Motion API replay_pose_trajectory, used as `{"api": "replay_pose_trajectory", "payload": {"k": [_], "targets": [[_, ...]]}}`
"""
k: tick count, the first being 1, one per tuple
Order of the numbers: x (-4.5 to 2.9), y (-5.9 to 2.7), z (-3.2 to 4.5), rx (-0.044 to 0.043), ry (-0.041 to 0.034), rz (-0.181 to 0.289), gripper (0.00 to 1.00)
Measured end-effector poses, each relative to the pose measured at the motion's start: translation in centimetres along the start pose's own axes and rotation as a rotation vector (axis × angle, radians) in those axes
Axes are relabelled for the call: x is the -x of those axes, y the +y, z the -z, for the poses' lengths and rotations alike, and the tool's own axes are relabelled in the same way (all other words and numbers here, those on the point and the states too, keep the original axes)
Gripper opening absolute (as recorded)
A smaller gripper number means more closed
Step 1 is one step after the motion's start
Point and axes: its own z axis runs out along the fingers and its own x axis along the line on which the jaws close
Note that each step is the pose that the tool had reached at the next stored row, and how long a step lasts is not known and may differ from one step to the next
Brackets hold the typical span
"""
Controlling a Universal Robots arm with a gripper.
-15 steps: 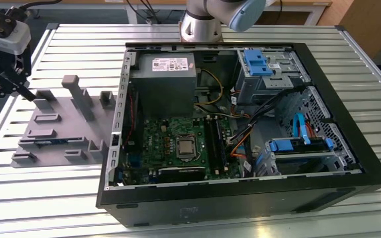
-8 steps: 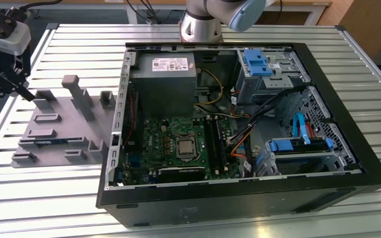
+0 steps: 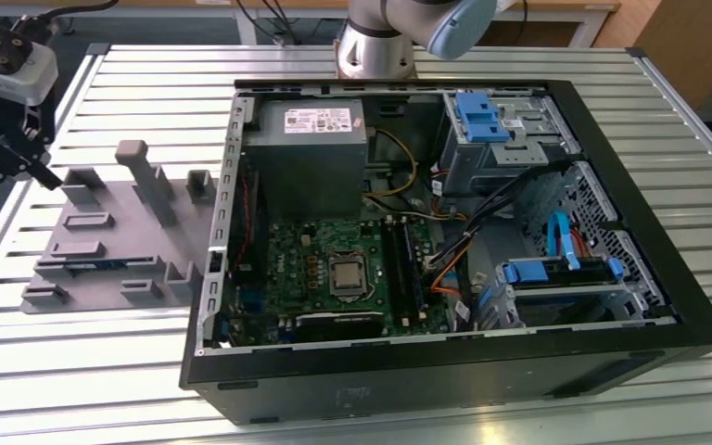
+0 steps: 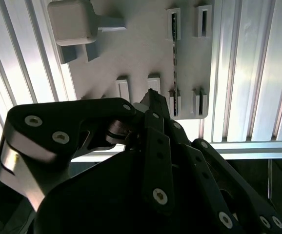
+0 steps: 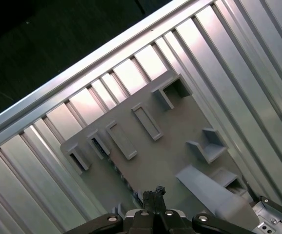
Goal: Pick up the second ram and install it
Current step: 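Pick up the second ram and move it above second insertion slot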
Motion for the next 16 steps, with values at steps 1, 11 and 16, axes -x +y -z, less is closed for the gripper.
{"api": "replay_pose_trajectory", "payload": {"k": [1, 11, 16], "targets": [[0.0, 0.0, 0.0, 0.0023, 0.0017, 0.0, 0.11], [0.0, 0.0, 0.01, 0.0214, 0.0171, 0.028, 0.11], [0.0, -0.01, 0.01, 0.0252, 0.0233, 0.047, 0.11]]}}
